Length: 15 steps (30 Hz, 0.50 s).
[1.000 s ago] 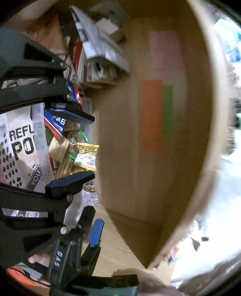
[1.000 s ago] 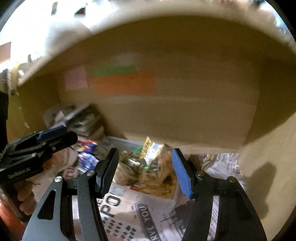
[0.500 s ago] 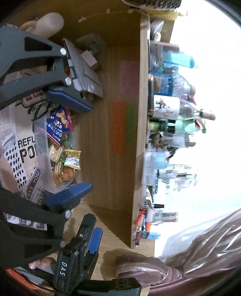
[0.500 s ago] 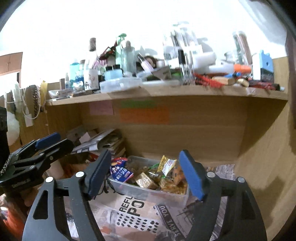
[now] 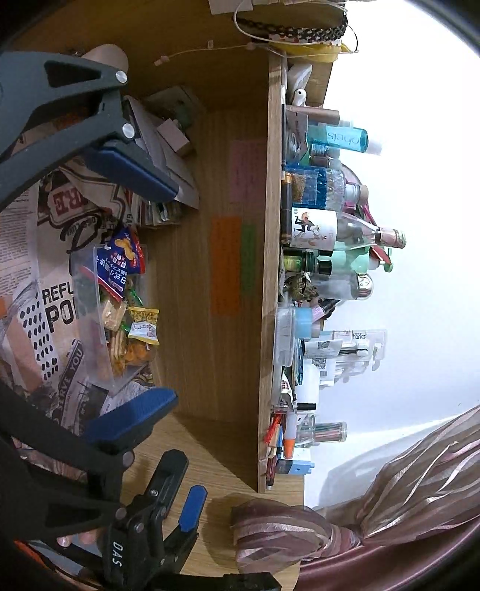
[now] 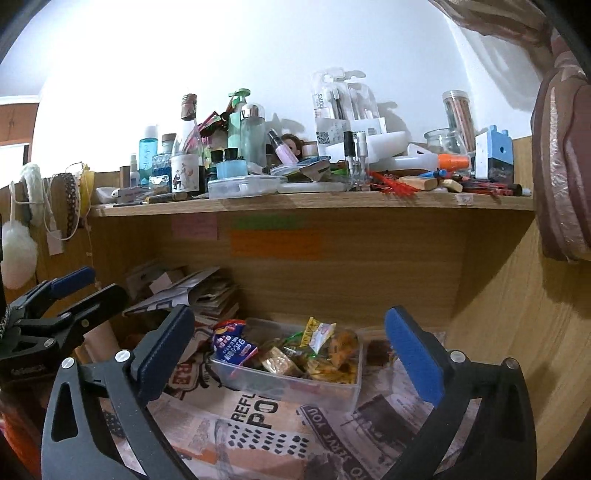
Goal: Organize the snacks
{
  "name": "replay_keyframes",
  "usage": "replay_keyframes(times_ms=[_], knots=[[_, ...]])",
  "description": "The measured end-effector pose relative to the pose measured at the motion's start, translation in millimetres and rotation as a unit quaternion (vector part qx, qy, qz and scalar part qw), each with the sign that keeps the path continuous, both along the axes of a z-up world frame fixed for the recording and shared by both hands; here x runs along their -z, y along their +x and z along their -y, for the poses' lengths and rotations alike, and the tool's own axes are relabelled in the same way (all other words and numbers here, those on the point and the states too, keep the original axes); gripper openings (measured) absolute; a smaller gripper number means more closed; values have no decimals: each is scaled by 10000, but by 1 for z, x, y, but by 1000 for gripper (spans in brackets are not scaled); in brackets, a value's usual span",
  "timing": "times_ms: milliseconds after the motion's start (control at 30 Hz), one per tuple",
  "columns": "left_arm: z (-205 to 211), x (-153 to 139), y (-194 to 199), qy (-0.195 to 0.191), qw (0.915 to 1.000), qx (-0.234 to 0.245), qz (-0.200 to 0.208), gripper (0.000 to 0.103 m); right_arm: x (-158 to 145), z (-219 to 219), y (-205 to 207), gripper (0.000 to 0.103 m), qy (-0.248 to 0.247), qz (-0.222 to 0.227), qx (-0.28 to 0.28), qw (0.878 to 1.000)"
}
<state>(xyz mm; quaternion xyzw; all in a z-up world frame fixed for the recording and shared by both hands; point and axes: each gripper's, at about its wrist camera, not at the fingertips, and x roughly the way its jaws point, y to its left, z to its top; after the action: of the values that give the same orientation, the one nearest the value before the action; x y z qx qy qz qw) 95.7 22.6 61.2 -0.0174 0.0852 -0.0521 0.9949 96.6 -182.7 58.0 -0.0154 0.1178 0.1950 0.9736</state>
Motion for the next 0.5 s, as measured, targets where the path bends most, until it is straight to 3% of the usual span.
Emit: replay_keyframes(times_ms=[500], knots=[[4, 5, 2, 20, 10000, -56, -59, 103, 2, 4, -1, 103, 49, 9, 61, 10000]])
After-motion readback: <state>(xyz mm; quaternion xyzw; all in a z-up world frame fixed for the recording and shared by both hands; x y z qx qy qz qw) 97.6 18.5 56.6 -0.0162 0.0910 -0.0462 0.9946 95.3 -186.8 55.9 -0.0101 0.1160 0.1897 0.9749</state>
